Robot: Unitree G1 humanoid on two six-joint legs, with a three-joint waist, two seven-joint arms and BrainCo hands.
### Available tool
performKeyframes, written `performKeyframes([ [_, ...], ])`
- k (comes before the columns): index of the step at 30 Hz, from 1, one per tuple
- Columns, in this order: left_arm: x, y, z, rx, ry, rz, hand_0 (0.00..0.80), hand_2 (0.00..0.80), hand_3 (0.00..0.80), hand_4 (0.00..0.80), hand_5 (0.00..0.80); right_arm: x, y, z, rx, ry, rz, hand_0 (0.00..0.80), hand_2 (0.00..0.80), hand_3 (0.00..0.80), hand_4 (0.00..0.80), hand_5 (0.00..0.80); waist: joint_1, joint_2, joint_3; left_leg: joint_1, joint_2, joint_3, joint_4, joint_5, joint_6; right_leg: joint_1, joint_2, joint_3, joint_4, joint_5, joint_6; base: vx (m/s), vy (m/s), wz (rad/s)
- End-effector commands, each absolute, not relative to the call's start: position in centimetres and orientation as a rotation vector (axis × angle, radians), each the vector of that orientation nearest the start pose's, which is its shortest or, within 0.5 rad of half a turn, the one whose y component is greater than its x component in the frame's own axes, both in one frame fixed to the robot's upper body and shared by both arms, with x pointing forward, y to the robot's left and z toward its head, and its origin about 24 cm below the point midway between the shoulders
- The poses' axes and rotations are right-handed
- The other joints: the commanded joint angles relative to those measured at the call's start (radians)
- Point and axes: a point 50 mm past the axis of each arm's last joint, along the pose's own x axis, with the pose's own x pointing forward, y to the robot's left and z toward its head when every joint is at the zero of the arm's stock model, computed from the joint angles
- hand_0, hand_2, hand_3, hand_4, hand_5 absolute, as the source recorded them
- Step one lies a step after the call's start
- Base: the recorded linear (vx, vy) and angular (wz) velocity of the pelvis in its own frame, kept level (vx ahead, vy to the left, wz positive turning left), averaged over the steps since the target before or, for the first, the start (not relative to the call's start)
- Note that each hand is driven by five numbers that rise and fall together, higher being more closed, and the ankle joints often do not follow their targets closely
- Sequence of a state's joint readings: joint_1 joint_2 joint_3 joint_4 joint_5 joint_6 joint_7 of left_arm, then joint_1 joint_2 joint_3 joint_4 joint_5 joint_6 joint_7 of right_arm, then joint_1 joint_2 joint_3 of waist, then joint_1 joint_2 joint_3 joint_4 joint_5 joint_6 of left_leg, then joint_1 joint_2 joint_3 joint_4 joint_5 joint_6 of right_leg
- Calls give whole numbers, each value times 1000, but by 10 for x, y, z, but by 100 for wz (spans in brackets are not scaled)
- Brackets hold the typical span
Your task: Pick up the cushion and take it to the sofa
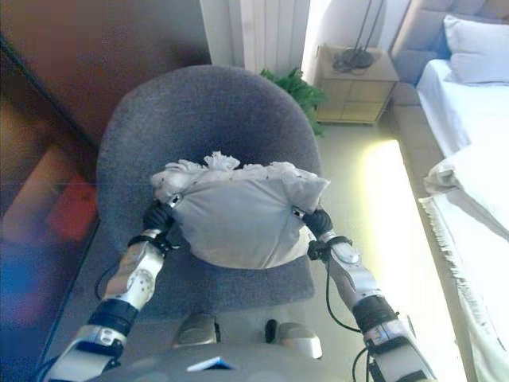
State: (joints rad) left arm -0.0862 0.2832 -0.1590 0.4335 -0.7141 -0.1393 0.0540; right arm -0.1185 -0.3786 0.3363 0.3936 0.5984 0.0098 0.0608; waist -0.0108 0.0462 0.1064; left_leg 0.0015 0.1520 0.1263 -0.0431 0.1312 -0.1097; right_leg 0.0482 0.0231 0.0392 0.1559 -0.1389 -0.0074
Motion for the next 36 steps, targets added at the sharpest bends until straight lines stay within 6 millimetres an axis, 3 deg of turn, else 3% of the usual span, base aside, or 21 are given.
performKeyframes([
  [1,281,183,26,-424,11,11,800,800,800,800,800,280,-111,28,228,134,446,800,800,800,800,800,-6,-58,-52,-142,-53,-19,83,28,27,84,-76,-62,-16,58,42,137,191,-8],
  [7,287,177,25,-374,43,-33,800,800,800,800,800,289,-106,38,296,91,376,800,800,800,800,800,6,-58,-58,-118,-127,-30,107,-40,85,42,-109,-79,95,95,80,129,160,19],
  [9,287,178,23,-362,54,-33,800,800,800,800,800,289,-102,39,319,77,357,800,800,800,800,800,15,-56,-60,-114,-144,-18,109,-50,111,5,-135,-104,240,157,111,99,149,7],
  [11,289,180,21,-357,71,-28,800,800,800,800,800,291,-100,38,315,80,324,800,800,800,800,800,12,-35,-49,-76,-148,-10,111,-75,129,-89,-144,-106,452,227,115,148,193,-8],
  [13,290,182,20,-360,87,-13,800,800,800,800,800,292,-101,34,302,97,307,800,800,800,800,800,12,-27,-44,-37,-154,-11,101,-83,132,-134,-175,-132,463,250,108,171,98,-9],
  [16,295,183,24,-332,79,4,800,800,800,800,800,293,-103,33,280,100,292,800,800,800,800,800,-2,-33,-35,4,-155,-12,87,-93,115,-157,-208,-137,300,266,105,159,-76,-19],
  [18,300,182,34,-300,47,-7,800,800,800,800,800,293,-109,40,278,66,267,800,800,800,800,800,-27,-51,-18,0,-143,-26,111,-117,93,-166,-224,-72,102,264,117,92,-239,-7],
  [20,302,179,35,-297,40,-16,800,800,800,800,800,294,-118,43,286,57,241,800,800,800,800,800,-39,-61,-5,-16,-118,-47,153,-132,76,-135,-209,-36,13,234,128,80,-197,27],
  [24,299,173,36,-312,41,-36,800,800,800,800,800,304,-131,53,283,45,229,800,800,800,800,800,-23,-75,3,-56,-62,-40,192,-115,38,-75,-202,-65,-52,204,132,94,-110,26],
  [29,291,171,33,-305,46,-26,800,800,800,800,800,297,-142,48,273,63,220,800,800,800,800,800,-18,-70,6,-95,-49,-45,203,-110,27,-72,-199,-80,-74,197,124,21,-39,-18],
  [31,306,164,43,-304,15,-8,800,800,800,800,800,317,-140,63,230,38,227,800,800,800,800,800,-21,-56,34,-148,-34,-41,221,-101,15,-112,-200,-91,-53,181,118,-121,-11,-30],
  [32,306,164,43,-304,13,-8,800,800,800,800,800,317,-140,63,230,37,227,800,800,800,800,800,-21,-56,34,-150,-34,-42,222,-102,14,-114,-200,-91,-52,180,118,-301,-8,-10],
  [33,324,156,62,-305,-51,-7,800,800,800,800,800,338,-135,89,187,-24,237,800,800,800,800,800,-28,-51,79,-223,-27,-46,292,-113,9,-185,-204,-93,11,159,108,-391,3,-8],
  [36,342,148,92,-310,-144,-7,800,800,800,800,800,356,-123,120,170,-99,260,800,800,800,800,800,-42,-43,149,-340,-18,-63,448,-158,9,-325,-203,-79,192,113,83,-335,-2,-5],
])
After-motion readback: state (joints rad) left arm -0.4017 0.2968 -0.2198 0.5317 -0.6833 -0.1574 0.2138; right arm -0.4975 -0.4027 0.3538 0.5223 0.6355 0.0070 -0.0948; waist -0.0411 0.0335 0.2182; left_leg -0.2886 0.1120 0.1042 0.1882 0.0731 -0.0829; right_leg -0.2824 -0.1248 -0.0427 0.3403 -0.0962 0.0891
